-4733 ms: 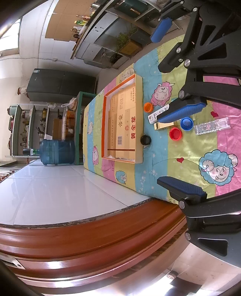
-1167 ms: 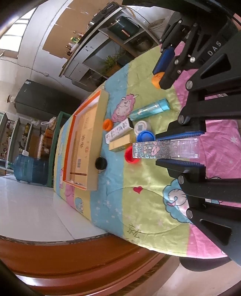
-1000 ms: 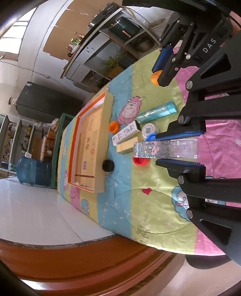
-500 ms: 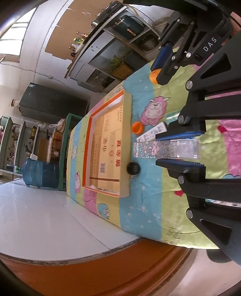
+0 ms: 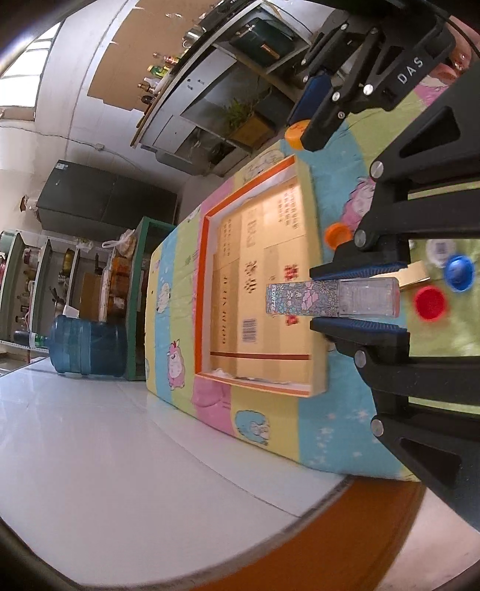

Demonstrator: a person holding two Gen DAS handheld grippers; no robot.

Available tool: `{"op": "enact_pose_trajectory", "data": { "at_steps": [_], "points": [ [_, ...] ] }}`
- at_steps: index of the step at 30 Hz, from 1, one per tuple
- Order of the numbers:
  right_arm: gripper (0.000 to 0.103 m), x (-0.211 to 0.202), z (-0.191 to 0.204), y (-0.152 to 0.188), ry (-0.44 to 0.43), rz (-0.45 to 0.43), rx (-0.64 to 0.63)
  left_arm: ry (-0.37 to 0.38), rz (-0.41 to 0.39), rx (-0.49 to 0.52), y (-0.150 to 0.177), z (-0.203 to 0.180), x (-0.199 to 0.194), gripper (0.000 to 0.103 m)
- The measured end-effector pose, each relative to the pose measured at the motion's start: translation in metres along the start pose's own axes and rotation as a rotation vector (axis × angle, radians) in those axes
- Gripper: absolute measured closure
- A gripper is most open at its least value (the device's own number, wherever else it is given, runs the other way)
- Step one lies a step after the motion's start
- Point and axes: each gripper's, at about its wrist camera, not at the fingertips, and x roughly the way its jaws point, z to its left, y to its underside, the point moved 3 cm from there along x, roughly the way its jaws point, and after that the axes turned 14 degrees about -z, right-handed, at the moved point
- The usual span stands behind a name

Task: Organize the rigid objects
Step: 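Carry the clear case and orange cap into the GOLDENLEAF tray with both tools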

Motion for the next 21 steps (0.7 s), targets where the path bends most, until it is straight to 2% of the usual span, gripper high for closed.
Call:
{"op": "enact_pose_trajectory", "data": {
  "at_steps": [8,21],
  "points": [
    [0.072,0.044,-0.017,-0.02,-0.011,0.008,-0.037,-0.016,0.013,-0.008,-0.024,0.007,0.044,0.082],
    [0.072,0.142,-0.032,-0.03,-0.08,0.116,-0.011,-0.026,0.13,-0.037,-0.032,0.026,0.126,0.082]
  ]
}}
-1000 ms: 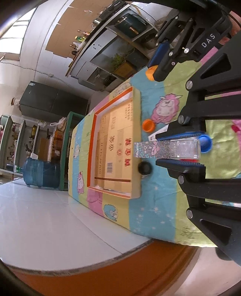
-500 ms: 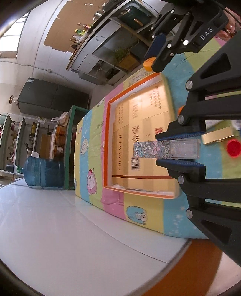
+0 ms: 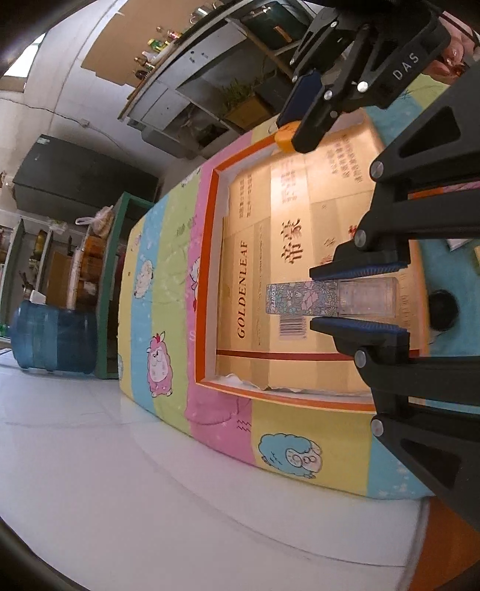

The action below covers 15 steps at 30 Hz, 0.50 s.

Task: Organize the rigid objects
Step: 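Carry the clear case and orange cap into the GOLDENLEAF tray with both tools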

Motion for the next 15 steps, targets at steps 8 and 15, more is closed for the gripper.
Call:
{"op": "enact_pose_trajectory", "data": {
  "at_steps": [8,15],
  "points": [
    [0.072,0.04,0.002,0.005,-0.015,0.063,-0.022,-0.023,0.053,-0.019,-0.001,0.006,0.035,0.082],
    [0.072,0.065,0.001,0.012,-0.015,0.103,-0.014,-0.035,0.078,-0.029,0.005,0.011,0.053,0.082]
  ]
}}
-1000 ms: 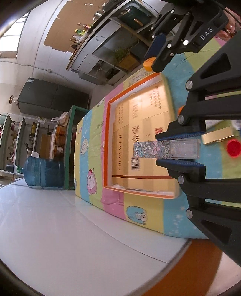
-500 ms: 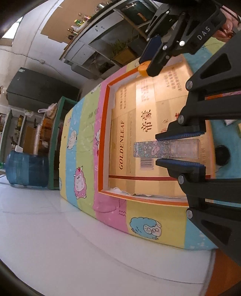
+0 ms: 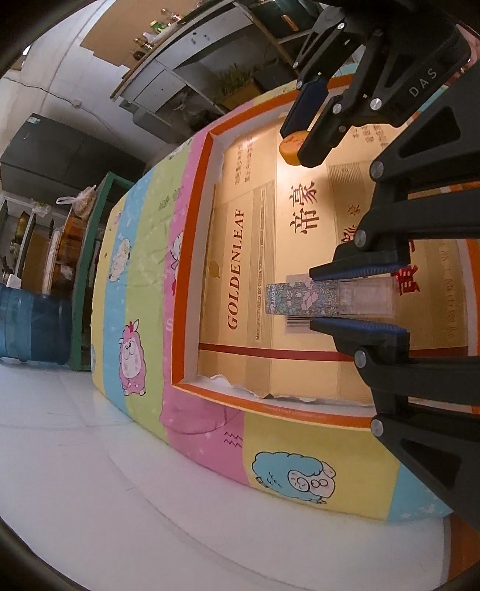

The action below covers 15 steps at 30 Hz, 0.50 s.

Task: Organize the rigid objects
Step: 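Carry the clear case and orange cap into the GOLDENLEAF tray with both tools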

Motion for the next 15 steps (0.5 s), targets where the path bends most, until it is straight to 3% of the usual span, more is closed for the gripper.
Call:
{"op": "enact_pose_trajectory", "data": {
  "at_steps": [15],
  "points": [
    [0.072,0.017,-0.005,0.008,0.0,0.044,0.005,0.003,0.015,0.0,0.005,0.002,0.013,0.081]
  ]
}}
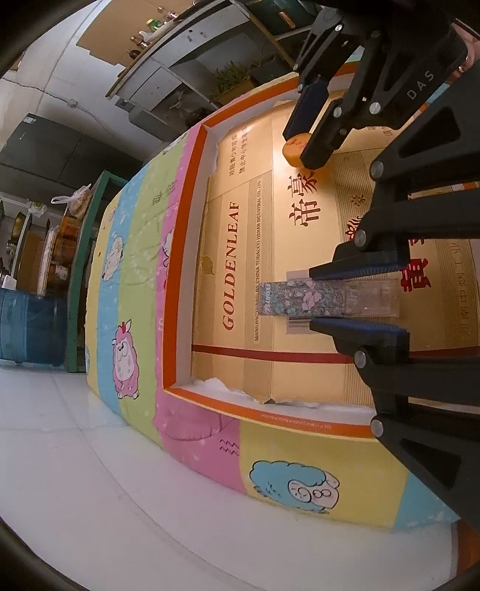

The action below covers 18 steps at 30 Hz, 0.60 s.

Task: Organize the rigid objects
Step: 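Carry the clear case and orange cap into the GOLDENLEAF tray with both tools, then open the left tool releasing the case while the right tool releases the cap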

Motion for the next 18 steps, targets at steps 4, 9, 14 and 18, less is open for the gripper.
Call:
{"op": "enact_pose_trajectory", "data": {
  "at_steps": [4,9,14,18],
  "points": [
    [0.072,0.005,-0.002,0.003,-0.003,0.012,0.003,0.038,0.006,-0.008,0.003,0.004,0.003,0.08],
    [0.07,0.007,-0.003,0.008,0.004,0.012,0.008,0.083,-0.009,0.02,0.004,0.002,0.002,0.07],
    [0.056,0.004,-0.003,0.009,0.019,0.004,0.006,0.079,-0.013,0.071,0.005,-0.007,0.001,0.051],
    [0.056,-0.004,-0.005,0.012,0.041,-0.012,0.013,0.052,-0.043,0.071,0.007,-0.004,-0.005,0.051]
  ]
}}
